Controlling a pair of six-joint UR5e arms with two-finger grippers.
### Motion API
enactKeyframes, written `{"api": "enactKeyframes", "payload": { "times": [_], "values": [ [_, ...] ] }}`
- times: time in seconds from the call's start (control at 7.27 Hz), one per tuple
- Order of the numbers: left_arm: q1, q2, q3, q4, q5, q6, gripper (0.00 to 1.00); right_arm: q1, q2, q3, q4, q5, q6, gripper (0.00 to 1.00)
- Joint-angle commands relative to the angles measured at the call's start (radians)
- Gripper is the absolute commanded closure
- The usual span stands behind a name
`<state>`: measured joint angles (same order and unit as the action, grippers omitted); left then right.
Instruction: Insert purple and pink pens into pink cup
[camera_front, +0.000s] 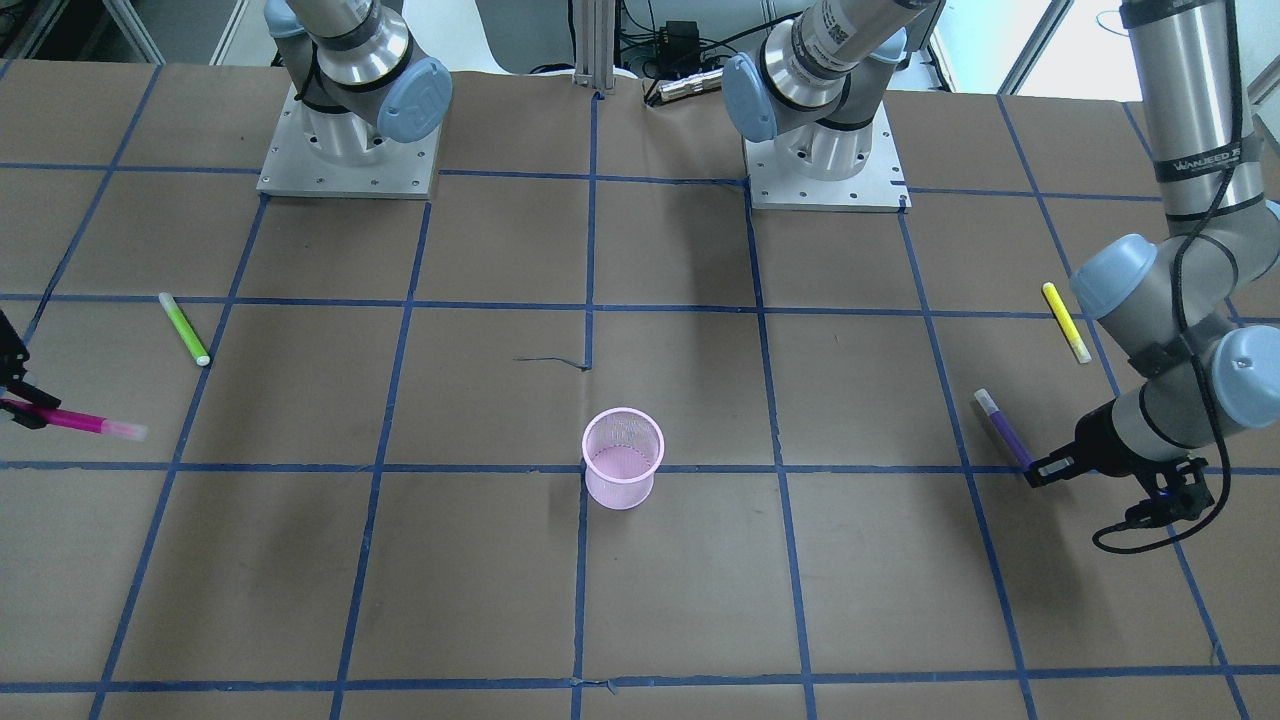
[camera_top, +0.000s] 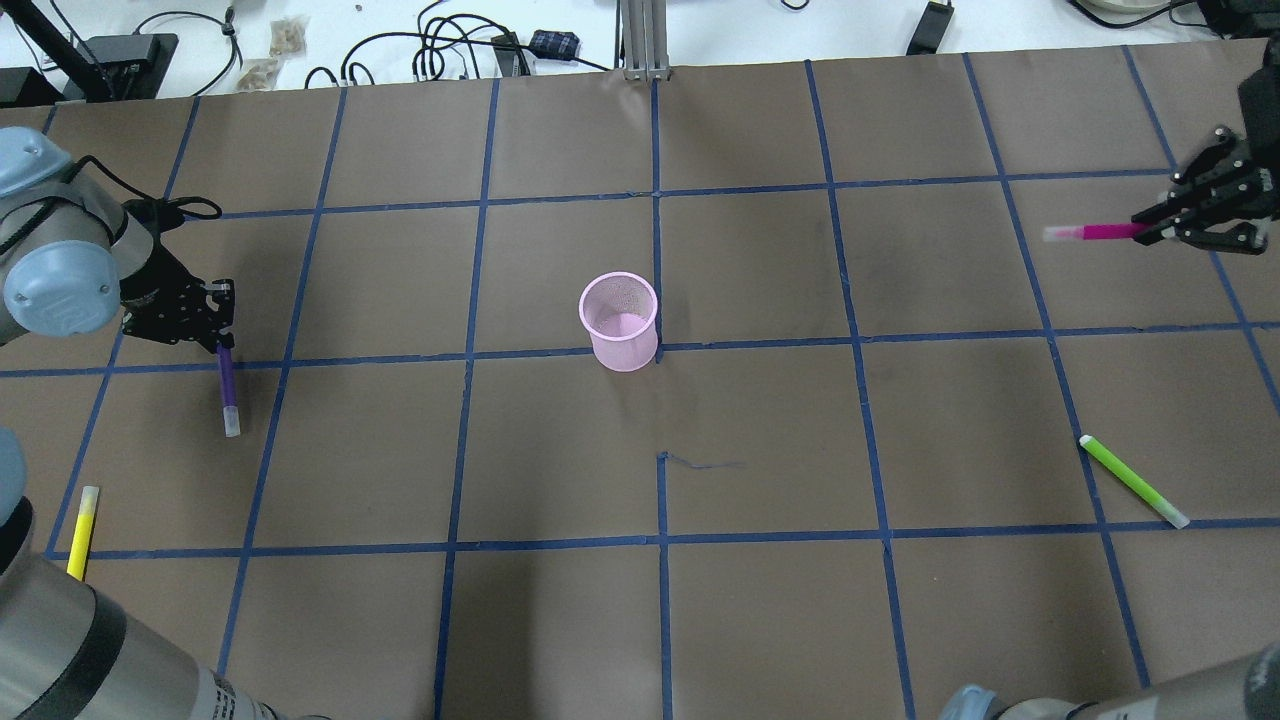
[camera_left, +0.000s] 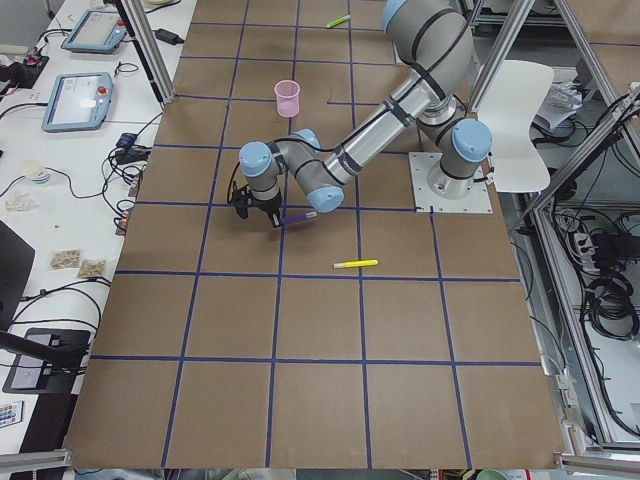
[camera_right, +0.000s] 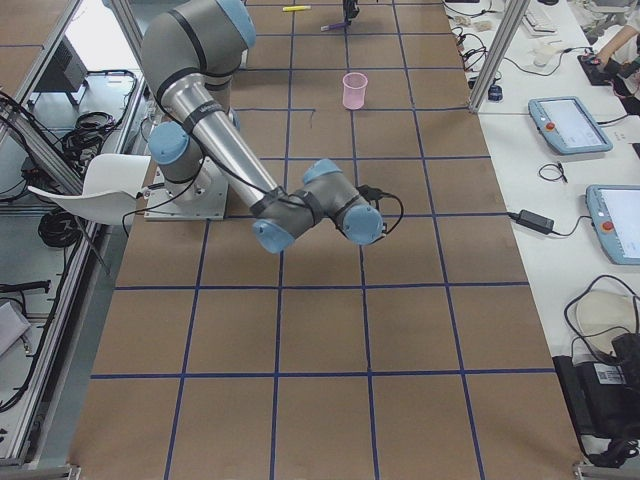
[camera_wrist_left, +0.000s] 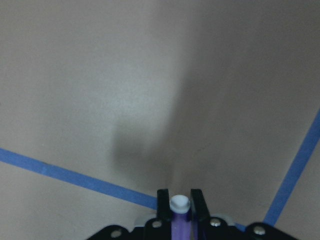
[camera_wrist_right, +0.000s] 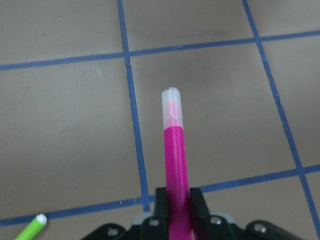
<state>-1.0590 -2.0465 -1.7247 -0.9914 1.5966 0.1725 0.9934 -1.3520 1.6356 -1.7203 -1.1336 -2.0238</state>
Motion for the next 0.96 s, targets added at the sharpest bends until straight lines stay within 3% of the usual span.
{"api": "enactKeyframes", "payload": {
  "times": [0.0, 0.41, 0.69, 0.83],
  "values": [
    [-0.013, 0.037, 0.071, -0.028, 0.000, 0.002, 1.00, 0.271, -0.094, -0.007, -0.018, -0.006, 0.347, 0.97],
    [-0.083, 0.080, 0.077, -0.026, -0.008, -0.001, 1.00, 0.674, -0.098, -0.007, -0.268, -0.271, 0.647, 0.97],
    [-0.105, 0.095, 0.077, -0.016, -0.007, -0.001, 1.00, 0.931, -0.023, -0.007, -0.463, -0.552, 0.799, 0.97],
    [-0.107, 0.101, 0.077, -0.013, -0.009, -0.001, 1.00, 1.006, 0.025, -0.007, -0.501, -0.631, 0.803, 0.97]
  ]
}}
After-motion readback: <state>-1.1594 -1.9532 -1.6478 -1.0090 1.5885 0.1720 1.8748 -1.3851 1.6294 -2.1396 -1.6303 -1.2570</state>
